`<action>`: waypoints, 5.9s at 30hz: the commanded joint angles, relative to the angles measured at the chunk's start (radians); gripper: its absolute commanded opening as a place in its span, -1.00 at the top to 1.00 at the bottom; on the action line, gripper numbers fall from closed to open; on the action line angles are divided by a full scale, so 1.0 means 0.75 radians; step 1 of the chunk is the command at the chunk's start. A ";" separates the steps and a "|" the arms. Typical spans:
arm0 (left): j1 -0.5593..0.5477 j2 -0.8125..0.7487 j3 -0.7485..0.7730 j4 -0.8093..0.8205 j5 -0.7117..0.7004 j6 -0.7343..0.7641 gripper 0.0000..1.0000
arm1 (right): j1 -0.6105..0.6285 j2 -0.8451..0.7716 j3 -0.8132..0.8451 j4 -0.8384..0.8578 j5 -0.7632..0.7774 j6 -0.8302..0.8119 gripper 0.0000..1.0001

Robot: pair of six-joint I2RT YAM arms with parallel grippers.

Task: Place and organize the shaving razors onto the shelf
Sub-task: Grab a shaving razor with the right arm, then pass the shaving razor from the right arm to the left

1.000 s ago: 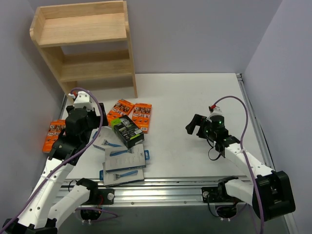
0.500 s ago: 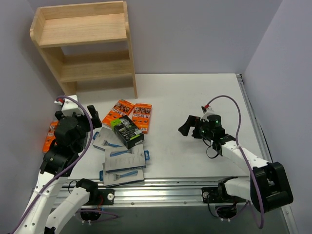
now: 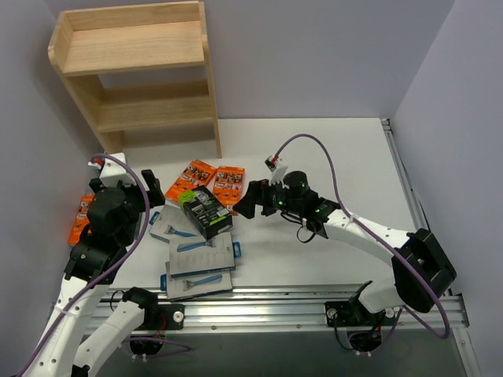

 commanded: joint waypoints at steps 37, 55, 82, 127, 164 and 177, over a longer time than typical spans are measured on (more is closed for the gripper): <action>-0.003 0.023 0.050 0.017 0.092 0.007 -0.88 | 0.219 0.701 0.160 0.720 -0.293 0.783 -0.70; -0.003 0.030 0.046 0.015 0.071 0.007 -0.88 | 0.176 0.671 0.254 0.945 -0.428 0.941 0.84; -0.003 0.130 0.038 0.052 0.298 0.040 -0.88 | -0.260 0.303 0.467 0.178 -0.696 0.493 1.00; 0.253 0.696 -0.259 1.410 1.693 -1.015 -0.89 | -0.628 0.217 0.164 1.607 -1.044 1.515 1.00; 0.108 0.872 -0.304 1.910 1.853 -1.333 -0.25 | -0.581 0.135 0.228 1.017 -1.042 1.074 1.00; 0.218 0.623 -0.020 0.950 1.720 -0.840 0.95 | -0.607 0.155 0.301 0.710 -0.991 0.919 0.00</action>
